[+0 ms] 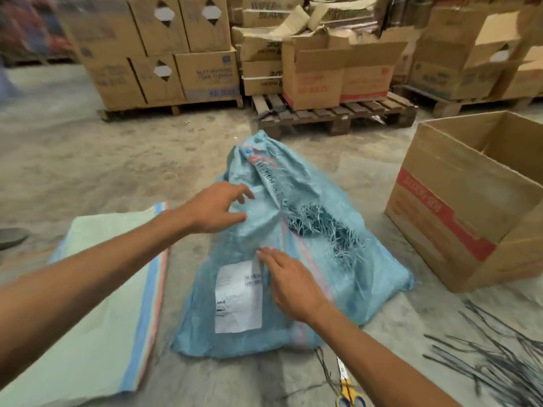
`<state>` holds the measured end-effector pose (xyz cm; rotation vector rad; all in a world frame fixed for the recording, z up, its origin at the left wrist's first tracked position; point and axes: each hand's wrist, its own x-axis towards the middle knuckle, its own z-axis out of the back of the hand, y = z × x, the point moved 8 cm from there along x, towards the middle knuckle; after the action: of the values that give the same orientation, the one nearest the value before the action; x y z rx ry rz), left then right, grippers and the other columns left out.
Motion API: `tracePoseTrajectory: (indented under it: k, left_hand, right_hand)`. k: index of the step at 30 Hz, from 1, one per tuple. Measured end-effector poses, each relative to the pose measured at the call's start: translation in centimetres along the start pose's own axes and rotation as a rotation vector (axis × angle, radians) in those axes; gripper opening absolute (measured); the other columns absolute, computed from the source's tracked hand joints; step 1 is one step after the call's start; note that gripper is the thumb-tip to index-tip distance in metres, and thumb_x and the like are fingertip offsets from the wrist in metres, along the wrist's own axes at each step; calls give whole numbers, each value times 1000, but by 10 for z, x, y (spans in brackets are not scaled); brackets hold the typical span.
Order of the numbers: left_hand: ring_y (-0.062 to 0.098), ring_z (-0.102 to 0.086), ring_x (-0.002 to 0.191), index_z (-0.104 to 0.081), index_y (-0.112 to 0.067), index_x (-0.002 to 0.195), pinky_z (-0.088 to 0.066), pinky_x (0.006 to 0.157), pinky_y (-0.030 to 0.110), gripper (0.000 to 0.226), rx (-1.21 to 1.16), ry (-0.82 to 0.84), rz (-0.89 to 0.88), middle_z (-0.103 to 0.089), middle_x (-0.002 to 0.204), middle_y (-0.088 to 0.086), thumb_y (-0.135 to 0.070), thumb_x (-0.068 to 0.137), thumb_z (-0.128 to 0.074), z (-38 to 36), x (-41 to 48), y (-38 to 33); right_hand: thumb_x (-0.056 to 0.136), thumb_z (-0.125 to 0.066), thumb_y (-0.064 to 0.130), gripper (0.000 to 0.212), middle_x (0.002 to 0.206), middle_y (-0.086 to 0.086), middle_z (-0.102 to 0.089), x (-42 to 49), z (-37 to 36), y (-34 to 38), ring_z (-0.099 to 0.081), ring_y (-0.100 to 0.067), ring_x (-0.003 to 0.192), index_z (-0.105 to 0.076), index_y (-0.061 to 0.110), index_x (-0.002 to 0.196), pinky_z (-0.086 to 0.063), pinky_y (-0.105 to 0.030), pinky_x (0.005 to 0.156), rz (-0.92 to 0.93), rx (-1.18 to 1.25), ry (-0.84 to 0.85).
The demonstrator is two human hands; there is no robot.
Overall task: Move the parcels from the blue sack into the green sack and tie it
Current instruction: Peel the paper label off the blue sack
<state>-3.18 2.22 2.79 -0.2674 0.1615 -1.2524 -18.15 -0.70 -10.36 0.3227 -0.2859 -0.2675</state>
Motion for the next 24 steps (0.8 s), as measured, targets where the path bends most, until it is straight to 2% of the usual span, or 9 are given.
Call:
tracePoseTrajectory:
  k: [3,5,7,9,13,16,18,21,24]
  left_hand:
    - [22,-58,103,-63,-17,115,-47,85,33,41,177,29,-70,-66,107,2,-36,81,-51,-36,-49,-2]
    - [25,-59,104,-62,-16,115,-49,83,35,43,238,0,-85,-65,111,3,-37,82,-45,-56,-77,3]
    - [25,-59,113,-65,-14,115,-49,91,34,46,314,-57,-99,-64,123,5,-38,82,-45,-71,-96,15]
    - [27,-52,129,-66,-15,117,-43,103,32,42,341,-64,-47,-56,140,8,-40,85,-53,-86,-108,38]
    - [28,-36,143,-54,-18,138,-34,112,39,68,269,10,125,-40,154,11,-59,86,-36,-121,-121,83]
    - [26,-35,142,-48,-19,144,-28,114,34,77,102,4,220,-39,154,10,-59,82,-24,-132,-120,96]
    - [26,-40,136,-53,-17,139,-32,112,37,76,-19,-38,260,-46,148,9,-56,82,-21,-136,-115,96]
    - [23,-52,113,-64,-17,116,-42,96,43,63,-145,-164,314,-63,117,2,-58,88,-26,-140,-106,98]
    - [18,-50,98,-60,-24,95,-44,86,40,45,-206,-257,400,-59,97,-5,-61,85,-37,-138,-99,104]
  right_hand:
    - [91,-47,-1,69,163,-5,-29,21,-2,-6,-36,-27,145,-30,14,156,-36,-42,113,-2,-27,71]
    - [88,-49,-5,77,165,-6,-26,30,-7,-7,-34,-28,146,-25,14,158,-34,-40,114,16,-48,139]
    - [85,-51,-8,83,165,-8,-25,36,-15,-8,-32,-27,148,-21,13,159,-32,-41,116,31,-69,186]
    - [92,-48,-2,76,165,-9,-23,42,-29,-13,-29,-26,150,-18,14,160,-29,-43,118,29,-83,239]
    - [107,-35,21,57,166,-7,-22,45,-56,-25,-24,-23,152,-17,15,160,-26,-44,118,33,-106,312]
    - [110,-24,33,54,167,-4,-17,42,-70,-29,-18,-20,154,-14,18,161,-22,-42,121,0,-51,321]
    - [110,-21,36,55,168,-4,-15,41,-74,-31,-15,-18,154,-12,19,161,-19,-41,122,-20,-26,320]
    - [110,-20,37,55,167,-4,-17,41,-76,-32,-17,-18,154,-12,20,161,-20,-40,122,-30,-24,308]
    - [110,-20,36,54,167,-2,-20,40,-77,-33,-18,-16,154,-14,21,161,-23,-40,121,-36,-15,290]
